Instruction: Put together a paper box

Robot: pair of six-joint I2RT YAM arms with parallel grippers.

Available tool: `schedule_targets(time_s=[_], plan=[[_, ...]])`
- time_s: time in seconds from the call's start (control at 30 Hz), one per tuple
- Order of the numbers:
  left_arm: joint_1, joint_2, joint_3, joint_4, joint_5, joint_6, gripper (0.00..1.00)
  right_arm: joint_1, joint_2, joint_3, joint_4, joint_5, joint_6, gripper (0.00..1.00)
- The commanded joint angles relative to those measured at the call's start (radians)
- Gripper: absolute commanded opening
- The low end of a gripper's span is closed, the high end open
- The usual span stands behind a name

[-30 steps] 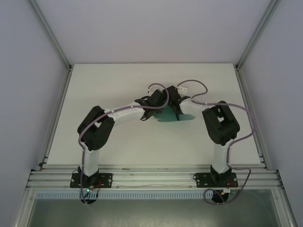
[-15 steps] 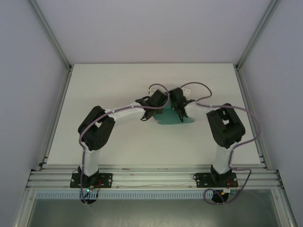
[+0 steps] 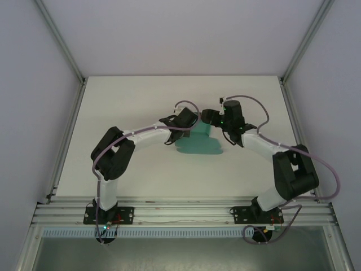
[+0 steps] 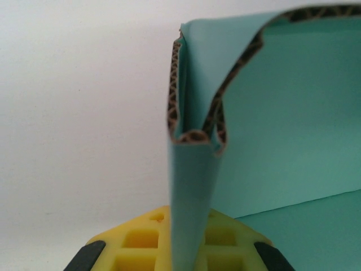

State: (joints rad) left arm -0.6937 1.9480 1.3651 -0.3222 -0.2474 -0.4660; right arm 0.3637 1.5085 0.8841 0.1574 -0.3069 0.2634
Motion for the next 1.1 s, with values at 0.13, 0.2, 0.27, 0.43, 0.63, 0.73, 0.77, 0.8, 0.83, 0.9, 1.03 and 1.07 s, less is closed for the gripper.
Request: schedule_targets(time_s=[0.13, 0.2, 0.27, 0.43, 0.63, 0.73, 0.77, 0.8, 0.83, 0.9, 1.03, 1.07], plan=[[0.007, -0.078, -0.024, -0.01, -0.032, 0.042, 0.0, -0.008, -0.072, -0.039, -0.155, 0.074, -0.039, 0.77], [0.006, -0.078, -0.016, -0.013, -0.013, 0.097, 0.0, -0.015, -0.108, -0.058, -0.163, 0.091, -0.016, 0.78], [0.006, -0.085, -0.001, -0.042, -0.004, 0.138, 0.0, -0.025, -0.153, -0.068, -0.188, 0.088, 0.007, 0.81], [0.01, -0.131, -0.011, -0.058, -0.011, 0.174, 0.0, -0.031, -0.262, -0.081, -0.262, 0.089, 0.007, 0.85], [0.01, -0.13, -0.013, -0.063, -0.04, 0.144, 0.0, -0.08, -0.351, -0.145, -0.289, 0.023, 0.026, 0.81], [0.008, -0.132, -0.019, -0.059, -0.037, 0.141, 0.0, -0.114, -0.338, -0.156, -0.333, -0.044, 0.008, 0.75], [0.01, -0.135, -0.026, -0.051, -0.03, 0.141, 0.0, -0.116, -0.327, -0.166, -0.315, -0.066, -0.002, 0.75], [0.01, -0.141, -0.033, -0.044, -0.022, 0.137, 0.0, -0.118, -0.307, -0.176, -0.283, -0.099, -0.02, 0.75], [0.01, -0.144, -0.038, -0.04, -0.017, 0.136, 0.0, -0.118, -0.287, -0.181, -0.247, -0.117, -0.027, 0.75], [0.01, -0.151, -0.047, -0.034, -0.007, 0.135, 0.0, -0.119, -0.23, -0.163, -0.191, -0.165, -0.042, 0.75], [0.008, -0.164, -0.062, -0.019, 0.008, 0.134, 0.0, -0.117, -0.097, -0.093, -0.119, -0.231, -0.069, 0.71], [0.008, -0.167, -0.065, -0.018, 0.009, 0.135, 0.0, -0.117, -0.062, -0.069, -0.129, -0.239, -0.082, 0.68]])
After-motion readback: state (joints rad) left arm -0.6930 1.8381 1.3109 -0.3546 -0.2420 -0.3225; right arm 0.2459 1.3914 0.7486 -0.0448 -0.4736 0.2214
